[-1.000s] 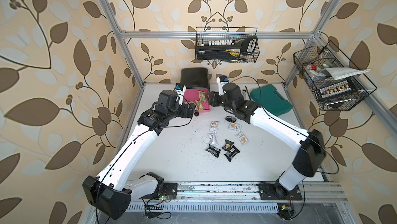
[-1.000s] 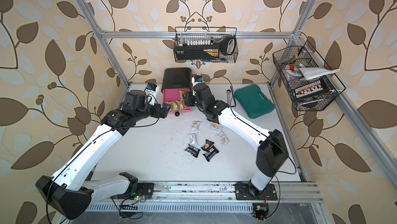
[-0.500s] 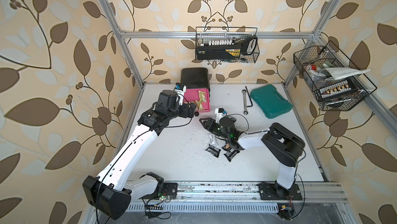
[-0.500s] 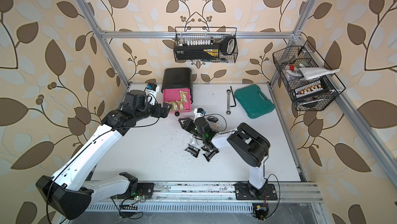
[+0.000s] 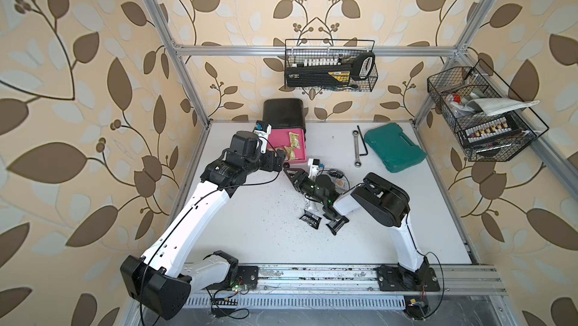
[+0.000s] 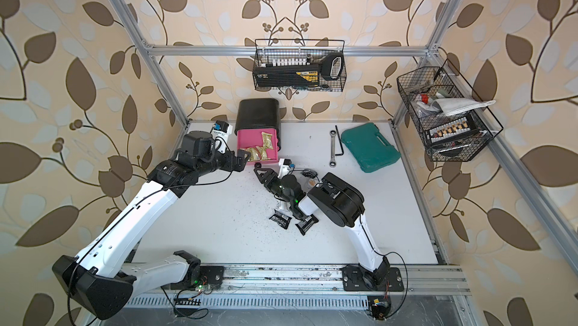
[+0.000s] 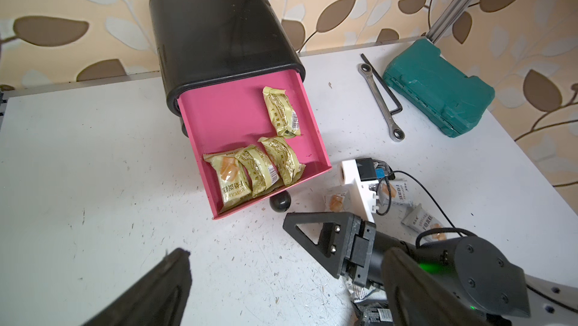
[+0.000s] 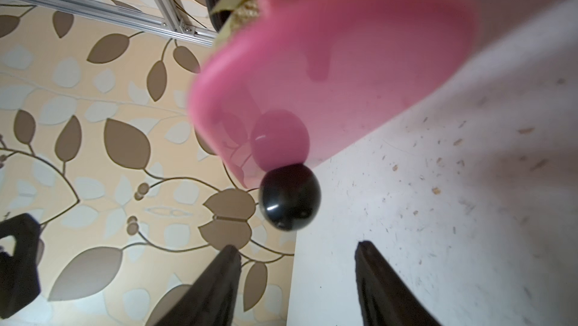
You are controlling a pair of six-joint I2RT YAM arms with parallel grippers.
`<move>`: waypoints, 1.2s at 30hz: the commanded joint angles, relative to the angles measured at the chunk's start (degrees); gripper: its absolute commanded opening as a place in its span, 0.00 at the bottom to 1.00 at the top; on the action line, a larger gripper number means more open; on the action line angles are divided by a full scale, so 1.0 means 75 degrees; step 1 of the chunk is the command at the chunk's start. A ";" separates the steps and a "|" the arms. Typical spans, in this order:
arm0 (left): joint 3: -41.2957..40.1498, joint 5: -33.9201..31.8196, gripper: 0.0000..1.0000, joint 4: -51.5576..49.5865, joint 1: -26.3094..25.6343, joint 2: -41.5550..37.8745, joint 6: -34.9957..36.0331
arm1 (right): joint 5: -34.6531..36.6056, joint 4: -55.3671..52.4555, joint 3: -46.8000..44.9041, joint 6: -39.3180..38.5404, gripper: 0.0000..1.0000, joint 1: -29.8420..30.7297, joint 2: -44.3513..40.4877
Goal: Place the cookies into the drawer by color
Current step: Close the drawer in the storage box.
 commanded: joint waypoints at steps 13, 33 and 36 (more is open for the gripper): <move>0.0037 0.0100 0.98 0.0173 0.0059 -0.0048 -0.0061 | -0.0107 0.0393 0.0941 0.0415 0.42 -0.0273 0.0727; 0.0047 -0.0071 0.98 0.0170 0.0054 0.0021 0.0013 | -0.0197 0.0998 0.1107 0.0675 0.30 -0.0283 0.1013; 0.0048 -0.0083 0.98 0.0169 0.0053 0.0034 0.0023 | -0.0190 0.0995 0.0995 0.0557 0.26 -0.0283 0.0855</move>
